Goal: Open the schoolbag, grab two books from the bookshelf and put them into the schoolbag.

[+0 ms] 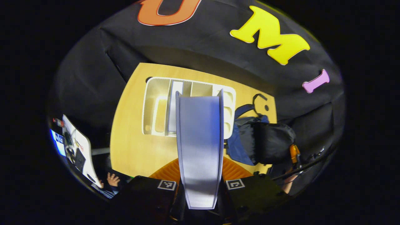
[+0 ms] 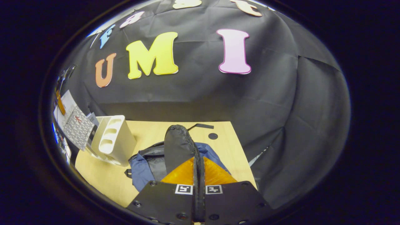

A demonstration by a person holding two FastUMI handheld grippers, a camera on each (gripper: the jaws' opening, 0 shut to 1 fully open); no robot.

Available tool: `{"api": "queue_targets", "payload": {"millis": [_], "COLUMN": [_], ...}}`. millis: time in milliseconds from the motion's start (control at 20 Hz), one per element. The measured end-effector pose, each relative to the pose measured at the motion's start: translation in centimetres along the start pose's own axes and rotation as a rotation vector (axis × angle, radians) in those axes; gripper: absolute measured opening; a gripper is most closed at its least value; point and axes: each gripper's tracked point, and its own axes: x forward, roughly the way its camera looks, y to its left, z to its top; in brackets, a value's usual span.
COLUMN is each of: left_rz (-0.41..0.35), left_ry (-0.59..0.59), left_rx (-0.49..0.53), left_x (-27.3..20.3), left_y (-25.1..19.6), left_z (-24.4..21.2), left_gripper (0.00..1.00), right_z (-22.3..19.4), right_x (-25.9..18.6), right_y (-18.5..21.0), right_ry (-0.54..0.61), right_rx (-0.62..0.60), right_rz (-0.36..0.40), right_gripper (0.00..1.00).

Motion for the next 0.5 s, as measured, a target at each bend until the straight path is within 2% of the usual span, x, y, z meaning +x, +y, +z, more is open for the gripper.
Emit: {"api": "queue_targets", "payload": {"millis": [200, 300, 500], "left_rz": [-0.228, -0.303, -0.392], "left_ry": [-0.021, -0.033, -0.029], "left_rx": [-0.111, -0.124, -0.089], "left_x": [1.4, 3.2, 8.2], "left_y": [-3.6, -5.2, -8.8], "left_z": [-2.0, -2.9, -5.9], "left_gripper": [0.43, 0.43, 0.43], "right_z": [0.0, 0.0, 0.4], "right_x": [-0.3, -0.5, -0.6], "right_y": [0.0, 0.1, 0.1], "right_ry": [0.002, 0.005, 0.005], "right_rx": [0.004, 0.005, 0.015], "right_rz": [-0.025, -0.031, -0.040], "right_gripper": [0.00, 0.00, 0.00]}}
